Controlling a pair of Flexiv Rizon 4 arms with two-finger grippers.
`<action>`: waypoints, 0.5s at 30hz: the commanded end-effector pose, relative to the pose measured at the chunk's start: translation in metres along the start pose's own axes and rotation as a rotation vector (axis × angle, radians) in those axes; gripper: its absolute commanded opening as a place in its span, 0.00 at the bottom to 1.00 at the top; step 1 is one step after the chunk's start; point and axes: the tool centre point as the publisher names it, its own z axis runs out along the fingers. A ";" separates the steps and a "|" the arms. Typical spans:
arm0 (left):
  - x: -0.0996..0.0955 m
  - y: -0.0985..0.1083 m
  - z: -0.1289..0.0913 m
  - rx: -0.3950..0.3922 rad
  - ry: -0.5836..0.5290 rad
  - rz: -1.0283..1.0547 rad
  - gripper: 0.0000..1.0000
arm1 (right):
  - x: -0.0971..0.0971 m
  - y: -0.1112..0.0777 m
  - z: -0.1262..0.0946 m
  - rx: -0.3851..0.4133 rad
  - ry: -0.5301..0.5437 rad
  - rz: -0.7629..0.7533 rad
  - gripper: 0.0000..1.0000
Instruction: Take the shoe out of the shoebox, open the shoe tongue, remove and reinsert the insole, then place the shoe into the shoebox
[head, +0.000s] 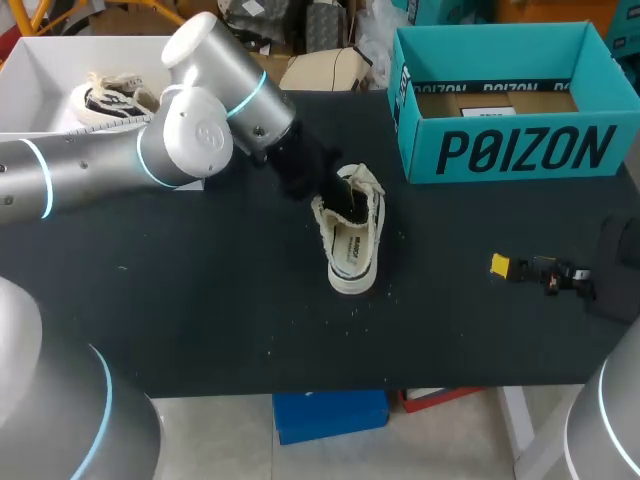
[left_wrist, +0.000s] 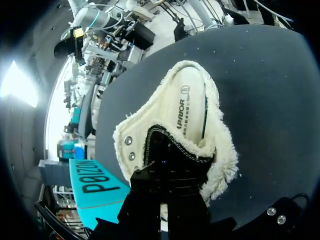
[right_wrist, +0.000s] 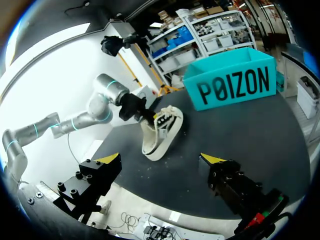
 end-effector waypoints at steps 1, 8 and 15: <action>-0.012 0.006 -0.008 -0.013 0.016 0.019 0.00 | 0.001 -0.001 0.001 -0.001 -0.003 0.001 1.00; -0.024 0.010 -0.008 -0.011 0.041 0.054 0.00 | 0.001 -0.001 0.001 -0.001 -0.003 0.001 1.00; -0.035 0.010 -0.001 0.033 0.063 0.145 0.00 | 0.001 -0.001 0.001 -0.001 -0.003 0.001 1.00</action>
